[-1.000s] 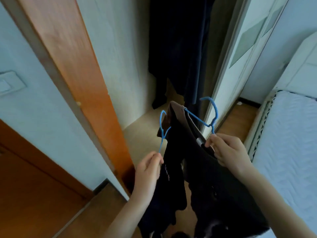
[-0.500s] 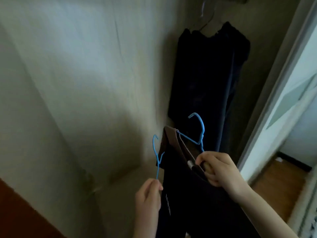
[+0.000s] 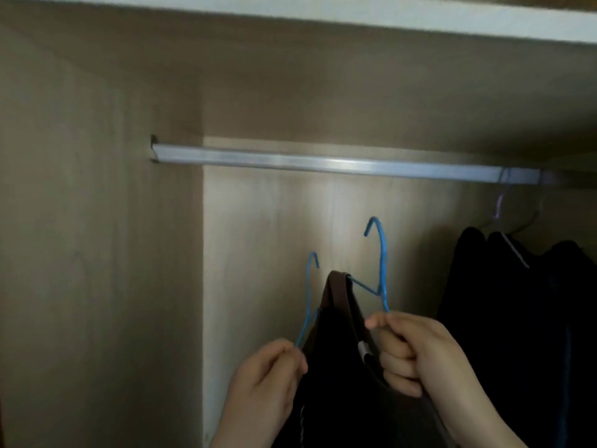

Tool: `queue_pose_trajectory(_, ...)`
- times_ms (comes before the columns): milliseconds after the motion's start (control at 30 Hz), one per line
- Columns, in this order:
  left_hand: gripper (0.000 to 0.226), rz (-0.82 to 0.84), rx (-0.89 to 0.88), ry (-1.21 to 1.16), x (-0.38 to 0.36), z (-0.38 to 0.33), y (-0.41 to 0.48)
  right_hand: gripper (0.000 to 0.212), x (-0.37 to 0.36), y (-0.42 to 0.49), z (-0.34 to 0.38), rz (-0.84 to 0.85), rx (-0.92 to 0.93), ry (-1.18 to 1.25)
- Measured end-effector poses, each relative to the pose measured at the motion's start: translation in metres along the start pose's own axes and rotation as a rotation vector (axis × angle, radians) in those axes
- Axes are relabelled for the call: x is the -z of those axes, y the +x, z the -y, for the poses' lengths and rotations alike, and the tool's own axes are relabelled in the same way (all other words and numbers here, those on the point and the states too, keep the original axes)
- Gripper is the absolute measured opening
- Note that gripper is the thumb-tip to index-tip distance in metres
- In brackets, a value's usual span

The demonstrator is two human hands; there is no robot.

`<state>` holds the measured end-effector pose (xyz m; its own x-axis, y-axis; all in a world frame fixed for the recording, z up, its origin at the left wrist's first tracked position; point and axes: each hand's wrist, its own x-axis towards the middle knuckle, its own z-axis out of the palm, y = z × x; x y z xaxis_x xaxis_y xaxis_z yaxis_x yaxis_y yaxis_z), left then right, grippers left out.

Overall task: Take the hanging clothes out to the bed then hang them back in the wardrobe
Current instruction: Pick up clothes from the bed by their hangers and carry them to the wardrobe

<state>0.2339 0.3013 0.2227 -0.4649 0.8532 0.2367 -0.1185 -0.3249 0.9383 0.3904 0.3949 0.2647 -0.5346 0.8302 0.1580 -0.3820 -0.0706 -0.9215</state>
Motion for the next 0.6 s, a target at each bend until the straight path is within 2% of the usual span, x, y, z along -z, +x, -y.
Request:
queue_pose_trajectory(133,0.029,-0.023,-0.284,0.200,-0.015,-0.066,0.015,0.033,-0.022,0.020,0.049,0.130,0.041,0.072)
queue_pose_trajectory(233,0.031,-0.048,-0.400,0.300,-0.022,-0.104,0.035,0.032,-0.038,0.044,0.078,0.140,0.084,0.049)
queue_pose_trajectory(400,0.033,-0.111,-0.410,0.341,-0.029,-0.145,0.086,0.031,-0.063,0.092,0.102,0.102,0.140,-0.022)
queue_pose_trajectory(600,0.032,-0.160,-0.344,0.357,-0.030,-0.151,0.130,0.033,-0.084,0.131,0.091,0.087,0.114,-0.066)
